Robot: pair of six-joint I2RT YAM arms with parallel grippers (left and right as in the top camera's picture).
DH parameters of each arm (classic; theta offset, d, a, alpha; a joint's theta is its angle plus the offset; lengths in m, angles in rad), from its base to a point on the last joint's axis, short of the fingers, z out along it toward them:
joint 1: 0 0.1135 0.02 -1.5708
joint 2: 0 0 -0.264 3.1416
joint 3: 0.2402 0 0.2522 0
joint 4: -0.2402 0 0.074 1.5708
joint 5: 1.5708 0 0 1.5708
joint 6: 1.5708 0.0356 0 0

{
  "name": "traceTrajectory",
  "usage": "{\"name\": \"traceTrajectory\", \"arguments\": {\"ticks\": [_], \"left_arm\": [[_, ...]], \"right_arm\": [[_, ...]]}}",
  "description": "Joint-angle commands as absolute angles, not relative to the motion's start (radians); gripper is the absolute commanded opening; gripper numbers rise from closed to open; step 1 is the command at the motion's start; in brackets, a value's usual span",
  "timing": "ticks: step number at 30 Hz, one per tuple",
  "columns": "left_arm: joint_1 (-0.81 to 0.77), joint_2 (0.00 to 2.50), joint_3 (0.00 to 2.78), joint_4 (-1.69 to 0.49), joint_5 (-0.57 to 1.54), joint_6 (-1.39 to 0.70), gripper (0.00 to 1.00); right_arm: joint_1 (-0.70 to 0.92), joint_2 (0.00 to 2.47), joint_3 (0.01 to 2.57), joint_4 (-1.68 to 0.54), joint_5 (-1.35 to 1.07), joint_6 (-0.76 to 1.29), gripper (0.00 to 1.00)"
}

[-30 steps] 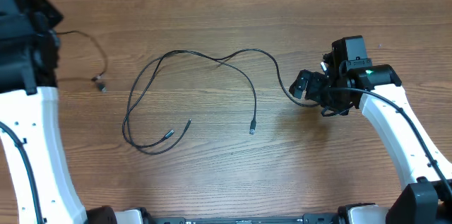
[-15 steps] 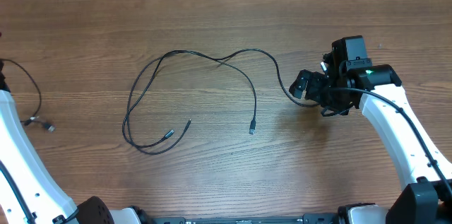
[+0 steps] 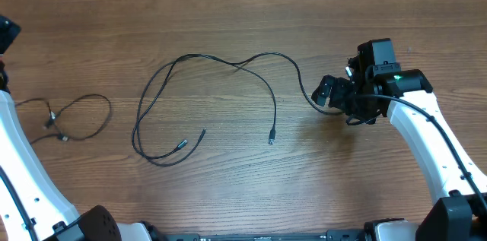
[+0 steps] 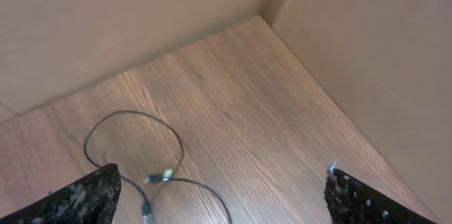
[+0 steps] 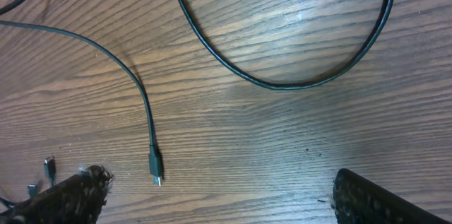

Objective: Untangle cables

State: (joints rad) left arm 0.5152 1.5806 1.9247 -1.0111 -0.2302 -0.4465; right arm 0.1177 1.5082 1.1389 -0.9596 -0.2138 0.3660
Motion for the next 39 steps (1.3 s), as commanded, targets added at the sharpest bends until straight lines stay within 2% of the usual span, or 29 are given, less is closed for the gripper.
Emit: {"name": "traceTrajectory", "arguments": {"ticks": [1, 6, 12, 23, 26, 31, 35, 39], "left_arm": [[0.516, 1.588, 1.933, -1.035, -0.044, -0.453, 0.92], [0.509, 1.604, 1.933, -1.087, 0.110, -0.452, 0.97], [0.448, 1.655, 1.932, -1.156, 0.186, -0.434, 1.00], [0.180, 1.824, 1.933, -1.162, 0.290, -0.165, 1.00], [0.105, 1.874, 1.933, -1.158, 0.293, -0.152, 1.00], [-0.011, 1.970, 1.933, -1.143, 0.294, -0.183, 1.00], [-0.072, 2.044, 1.933, -1.136, 0.298, -0.366, 0.96], [-0.116, 2.109, 1.933, -1.101, 0.309, -0.462, 0.95]], "right_arm": [[0.116, 1.481, 1.152, -0.956, -0.219, 0.365, 1.00], [0.116, 1.481, 1.152, -0.956, -0.219, 0.365, 1.00], [0.116, 1.481, 1.152, -0.956, -0.219, 0.365, 1.00], [0.116, 1.481, 1.152, -0.956, -0.219, 0.365, 1.00], [0.116, 1.481, 1.152, -0.956, -0.219, 0.365, 1.00], [0.116, 1.481, 1.152, -0.957, -0.219, 0.365, 1.00], [0.116, 1.481, 1.152, -0.957, -0.219, 0.365, 1.00], [0.116, 1.481, 1.152, -0.957, -0.219, 0.365, 1.00]]}}
